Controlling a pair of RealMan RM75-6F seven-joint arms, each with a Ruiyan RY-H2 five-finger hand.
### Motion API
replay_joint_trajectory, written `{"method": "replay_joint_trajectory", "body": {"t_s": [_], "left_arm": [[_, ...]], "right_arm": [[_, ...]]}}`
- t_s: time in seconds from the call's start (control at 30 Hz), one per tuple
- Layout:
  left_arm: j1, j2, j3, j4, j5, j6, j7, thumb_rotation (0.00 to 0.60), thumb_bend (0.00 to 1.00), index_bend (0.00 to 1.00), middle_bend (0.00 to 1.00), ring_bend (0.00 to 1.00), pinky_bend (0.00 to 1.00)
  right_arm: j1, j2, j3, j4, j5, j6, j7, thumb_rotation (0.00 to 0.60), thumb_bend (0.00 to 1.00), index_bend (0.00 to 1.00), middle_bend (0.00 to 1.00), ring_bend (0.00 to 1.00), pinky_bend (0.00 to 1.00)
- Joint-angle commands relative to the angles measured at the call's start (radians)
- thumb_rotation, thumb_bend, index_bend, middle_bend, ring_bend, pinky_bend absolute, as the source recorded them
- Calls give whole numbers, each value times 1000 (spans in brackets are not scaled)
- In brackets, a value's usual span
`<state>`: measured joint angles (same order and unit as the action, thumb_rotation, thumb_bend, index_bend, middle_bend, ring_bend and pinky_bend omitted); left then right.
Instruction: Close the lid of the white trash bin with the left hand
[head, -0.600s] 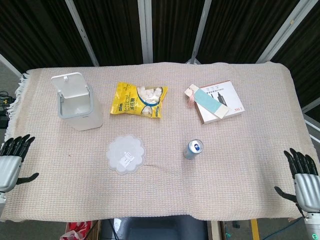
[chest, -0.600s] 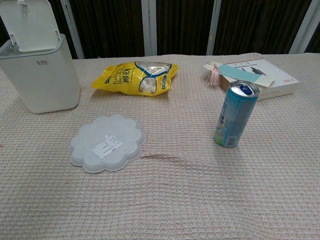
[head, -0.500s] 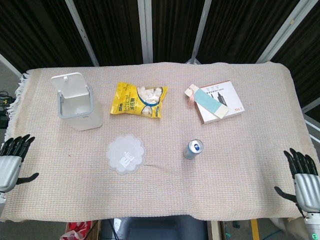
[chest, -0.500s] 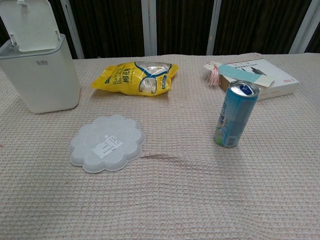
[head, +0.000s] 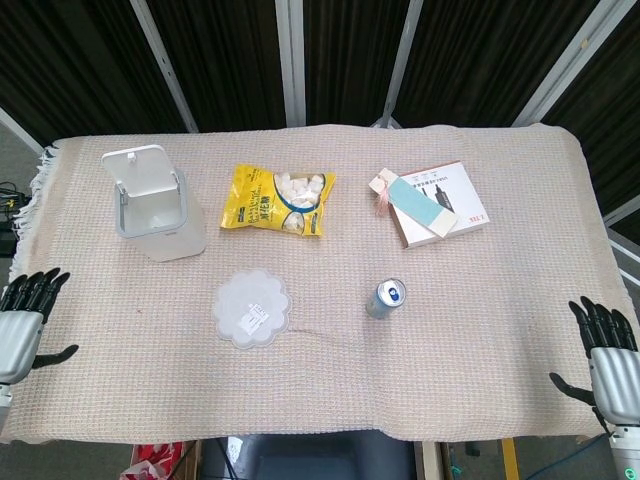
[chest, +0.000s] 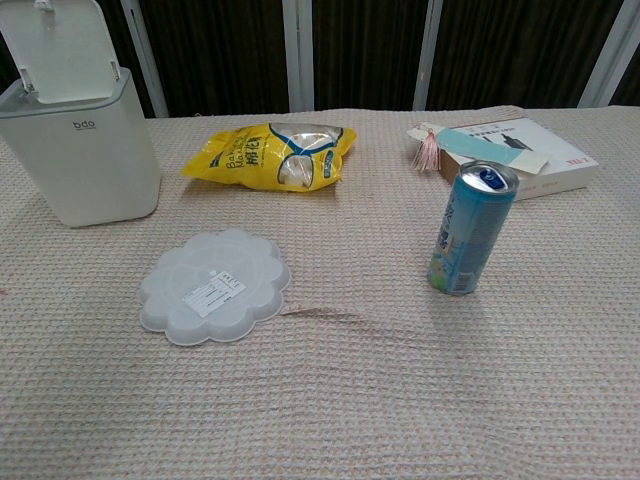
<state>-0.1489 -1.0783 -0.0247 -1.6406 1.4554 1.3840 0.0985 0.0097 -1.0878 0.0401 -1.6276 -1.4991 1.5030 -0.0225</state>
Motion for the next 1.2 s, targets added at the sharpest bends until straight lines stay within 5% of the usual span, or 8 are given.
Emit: {"method": "replay_joint_trajectory", "body": {"t_s": [0.03, 0.4, 0.53, 0.7, 0.77, 0.97, 1.2], "left_arm": [[-1, 2, -4, -1, -7, -2, -3, 600, 39, 0, 0, 0, 0], [-49, 37, -80, -52, -65, -15, 50, 600, 55, 0, 0, 0, 24], [-97, 56, -139, -78, -107, -33, 98, 600, 129, 0, 0, 56, 378], [-185, 68, -242, -109, -231, -101, 136, 600, 305, 0, 12, 544, 807], [-225, 75, -282, -126, -317, -153, 149, 600, 401, 0, 164, 700, 918], [-364, 98, -369, -130, -586, -301, 253, 600, 577, 0, 725, 876, 1000], [-503, 122, -403, -105, -832, -408, 358, 600, 713, 0, 872, 921, 1000]], "right_arm": [[0, 0, 0, -1, -1, 0, 1, 600, 152, 0, 0, 0, 0], [-1, 2, -2, -7, -8, 3, 31, 600, 151, 0, 0, 0, 0], [0, 1, 0, -8, -10, 5, 39, 600, 152, 0, 0, 0, 0], [0, 1, 1, -12, -4, 1, 44, 600, 152, 0, 0, 0, 0], [0, 2, 2, -13, 0, 0, 47, 600, 152, 0, 0, 0, 0], [1, 5, 6, -21, 11, -6, 54, 600, 152, 0, 0, 0, 0], [4, 7, 9, -26, 21, -16, 62, 600, 152, 0, 0, 0, 0]]}}
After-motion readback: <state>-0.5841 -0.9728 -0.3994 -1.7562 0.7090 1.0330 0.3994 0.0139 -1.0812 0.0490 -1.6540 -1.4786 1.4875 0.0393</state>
